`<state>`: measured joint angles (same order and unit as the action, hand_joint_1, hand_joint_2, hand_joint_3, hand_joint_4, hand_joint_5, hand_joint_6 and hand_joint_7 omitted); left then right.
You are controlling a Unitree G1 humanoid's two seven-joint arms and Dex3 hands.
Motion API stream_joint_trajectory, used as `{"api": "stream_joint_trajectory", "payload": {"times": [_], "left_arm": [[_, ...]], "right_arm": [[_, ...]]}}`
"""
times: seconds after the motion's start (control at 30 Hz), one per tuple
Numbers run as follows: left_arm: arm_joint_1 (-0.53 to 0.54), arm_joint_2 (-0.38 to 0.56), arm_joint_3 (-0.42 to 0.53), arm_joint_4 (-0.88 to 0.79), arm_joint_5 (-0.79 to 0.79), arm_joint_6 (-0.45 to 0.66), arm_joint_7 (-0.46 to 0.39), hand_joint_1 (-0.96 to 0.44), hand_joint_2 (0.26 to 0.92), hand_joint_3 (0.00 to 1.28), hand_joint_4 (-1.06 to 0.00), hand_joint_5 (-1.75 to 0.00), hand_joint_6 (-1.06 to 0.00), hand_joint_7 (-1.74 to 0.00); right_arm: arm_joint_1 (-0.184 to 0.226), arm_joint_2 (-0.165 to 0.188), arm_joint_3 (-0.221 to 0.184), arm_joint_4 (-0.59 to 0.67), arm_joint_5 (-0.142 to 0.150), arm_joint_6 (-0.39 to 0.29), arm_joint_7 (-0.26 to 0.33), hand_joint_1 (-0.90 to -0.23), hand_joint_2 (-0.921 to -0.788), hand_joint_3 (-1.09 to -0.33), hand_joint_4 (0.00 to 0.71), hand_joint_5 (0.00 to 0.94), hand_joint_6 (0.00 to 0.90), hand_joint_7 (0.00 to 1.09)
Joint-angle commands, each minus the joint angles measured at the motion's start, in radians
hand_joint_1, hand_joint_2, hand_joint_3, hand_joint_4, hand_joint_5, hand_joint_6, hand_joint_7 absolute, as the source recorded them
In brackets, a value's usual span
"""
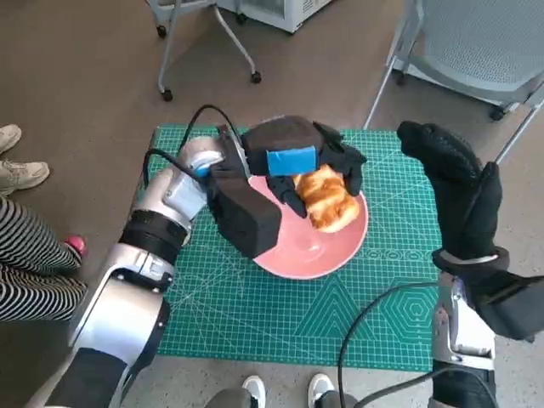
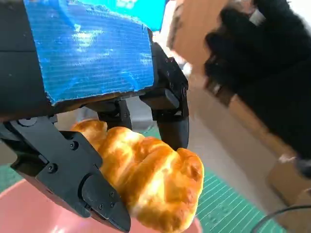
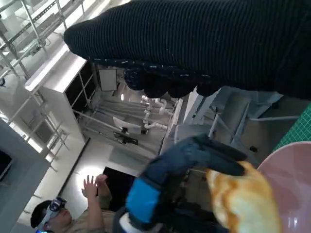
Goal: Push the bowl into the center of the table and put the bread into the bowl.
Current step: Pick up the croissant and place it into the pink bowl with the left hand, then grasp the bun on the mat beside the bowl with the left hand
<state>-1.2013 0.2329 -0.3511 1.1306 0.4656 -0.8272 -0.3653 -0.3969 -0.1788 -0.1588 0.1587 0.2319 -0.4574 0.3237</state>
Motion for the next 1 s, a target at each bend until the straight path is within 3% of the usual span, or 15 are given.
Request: {"api": "stream_joint_trajectory", "payload": {"times": [0.03,0.07,0.13,0.2,0.27,0.53,0.73,1.0], "left_arm": [[-0.031,-0.006,-0.021,0.030,0.019,0.034,-0.006,0.00,0.921,0.15,-0.60,-1.25,-0.51,-1.28],[-0.029,-0.008,-0.023,0.034,0.016,0.045,-0.019,0.00,0.921,0.16,-0.59,-1.26,-0.50,-1.30],[-0.026,-0.011,-0.021,0.041,0.001,0.071,-0.056,-0.05,0.852,0.11,-0.48,-0.67,-0.43,-0.79],[-0.020,-0.013,-0.016,0.040,-0.012,0.092,-0.086,-0.08,0.825,0.07,-0.42,-0.35,-0.41,-0.51],[-0.015,-0.010,-0.014,0.032,-0.017,0.110,-0.104,-0.11,0.803,0.03,-0.34,-0.14,-0.37,-0.29],[0.011,0.010,-0.007,-0.006,-0.022,0.128,-0.108,-0.27,0.779,0.00,-0.21,-0.01,-0.30,-0.09],[0.030,0.047,0.005,-0.033,-0.030,0.093,-0.098,-0.35,0.783,0.00,-0.18,0.00,-0.29,-0.07],[0.062,0.160,0.058,-0.108,-0.099,0.010,-0.156,-0.43,0.785,0.00,-0.16,0.00,-0.27,-0.04]], "right_arm": [[0.028,-0.007,-0.006,-0.001,-0.006,0.012,-0.010,-0.692,-0.921,-0.702,0.235,0.005,0.106,0.56],[0.029,-0.007,-0.006,-0.002,-0.006,0.013,-0.011,-0.692,-0.921,-0.702,0.235,0.005,0.107,0.56],[0.030,-0.007,-0.005,-0.005,-0.006,0.015,-0.012,-0.692,-0.921,-0.702,0.236,0.005,0.108,0.56],[0.033,-0.007,-0.003,-0.009,-0.008,0.017,-0.014,-0.691,-0.921,-0.702,0.236,0.005,0.109,0.56],[0.034,-0.007,-0.002,-0.010,-0.008,0.017,-0.016,-0.690,-0.921,-0.701,0.236,0.005,0.109,0.56],[0.037,-0.004,0.004,-0.009,-0.005,0.017,-0.013,-0.689,-0.921,-0.703,0.234,0.003,0.109,0.56],[0.039,-0.004,0.007,-0.011,-0.004,0.014,-0.009,-0.692,-0.921,-0.704,0.227,0.000,0.108,0.56],[0.040,0.000,0.011,-0.011,0.003,0.016,-0.005,-0.694,-0.921,-0.706,0.221,0.000,0.107,0.56]]}}
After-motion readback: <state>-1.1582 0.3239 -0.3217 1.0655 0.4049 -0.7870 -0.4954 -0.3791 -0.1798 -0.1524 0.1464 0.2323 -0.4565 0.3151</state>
